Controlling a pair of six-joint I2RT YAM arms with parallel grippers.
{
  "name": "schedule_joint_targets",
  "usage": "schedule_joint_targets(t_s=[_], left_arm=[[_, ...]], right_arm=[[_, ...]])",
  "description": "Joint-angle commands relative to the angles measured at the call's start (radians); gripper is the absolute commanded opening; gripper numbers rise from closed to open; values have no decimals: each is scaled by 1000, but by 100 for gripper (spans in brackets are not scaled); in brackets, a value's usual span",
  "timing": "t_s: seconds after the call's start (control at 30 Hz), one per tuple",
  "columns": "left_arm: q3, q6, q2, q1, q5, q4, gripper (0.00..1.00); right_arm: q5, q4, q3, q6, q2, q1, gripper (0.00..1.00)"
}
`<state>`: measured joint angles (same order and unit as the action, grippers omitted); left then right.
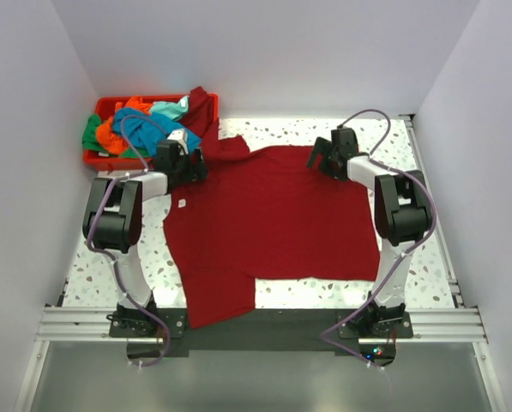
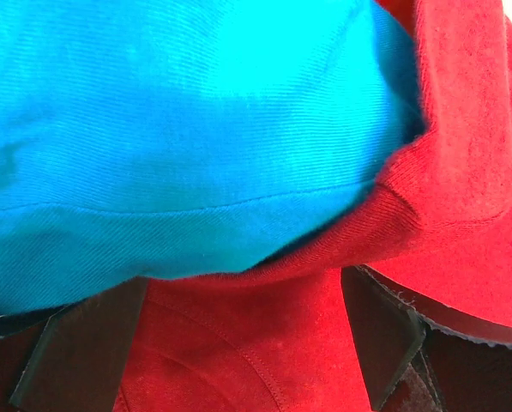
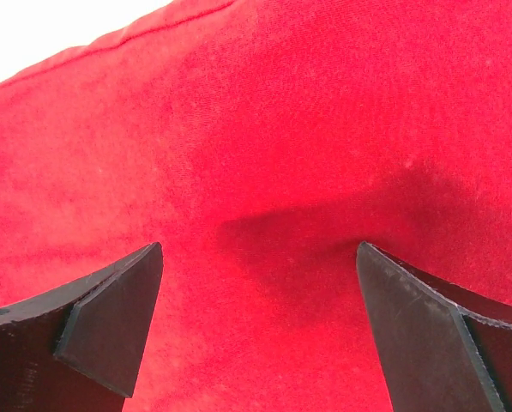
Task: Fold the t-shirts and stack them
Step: Flatten the tshirt out, then fold the tshirt
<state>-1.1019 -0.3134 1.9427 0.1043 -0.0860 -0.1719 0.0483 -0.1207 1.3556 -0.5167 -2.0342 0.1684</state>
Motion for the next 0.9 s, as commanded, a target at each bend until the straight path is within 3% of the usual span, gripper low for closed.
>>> schedule_joint_targets(t_s=[0.0, 0.27, 0.5, 0.87], left_arm=[[-36, 8, -13, -9, -17, 12, 100], [53, 0, -157, 3, 11, -8, 100], [169, 2, -336, 102, 147, 40, 100], [447, -93, -560, 213, 209, 38, 100]], right_arm=[[-44, -63, 54, -8, -53, -7, 99], [-130, -50, 54, 49, 75, -4, 98], [-120, -39, -130, 61, 273, 26, 97], [-19, -36, -395, 46, 468, 157, 97]])
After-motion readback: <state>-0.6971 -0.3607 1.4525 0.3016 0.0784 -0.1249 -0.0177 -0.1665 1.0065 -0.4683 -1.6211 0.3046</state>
